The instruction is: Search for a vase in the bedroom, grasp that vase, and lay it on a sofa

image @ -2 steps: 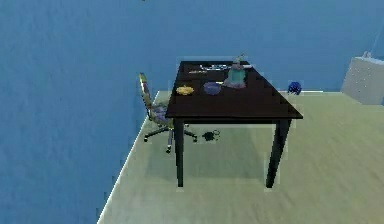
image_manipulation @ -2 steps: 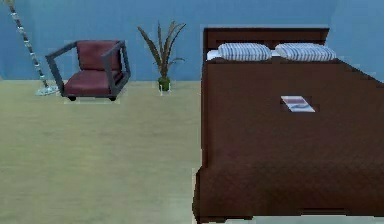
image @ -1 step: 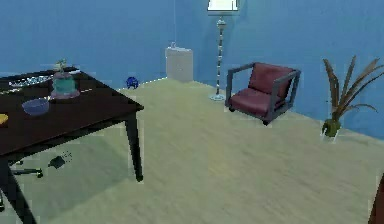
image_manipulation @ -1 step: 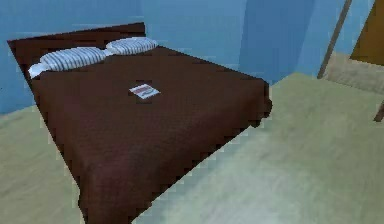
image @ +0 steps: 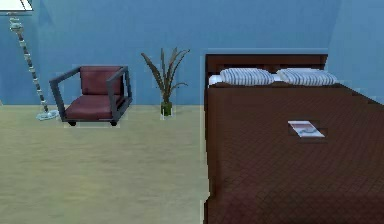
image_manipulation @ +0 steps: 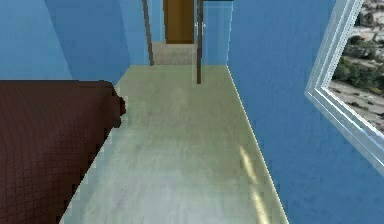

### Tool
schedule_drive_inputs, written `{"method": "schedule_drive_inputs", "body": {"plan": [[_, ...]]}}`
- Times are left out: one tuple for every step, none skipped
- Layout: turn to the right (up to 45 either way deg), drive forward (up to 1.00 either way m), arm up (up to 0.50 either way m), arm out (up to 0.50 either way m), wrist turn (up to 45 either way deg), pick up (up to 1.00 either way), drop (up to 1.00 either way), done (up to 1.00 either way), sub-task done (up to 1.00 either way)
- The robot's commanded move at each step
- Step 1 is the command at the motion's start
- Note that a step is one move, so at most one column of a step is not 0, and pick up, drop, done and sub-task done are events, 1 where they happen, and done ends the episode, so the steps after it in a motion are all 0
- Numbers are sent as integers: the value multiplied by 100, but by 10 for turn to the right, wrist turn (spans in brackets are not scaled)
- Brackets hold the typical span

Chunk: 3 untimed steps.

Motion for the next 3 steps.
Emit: {"method": "schedule_drive_inputs", "body": {"plan": [[0, 5, 0, 0, 0, 0, 0, 0, 0], [-450, 0, 0, 0, 0, 0, 0, 0, 0], [-420, 0, 0, 0, 0, 0, 0, 0, 0]]}}
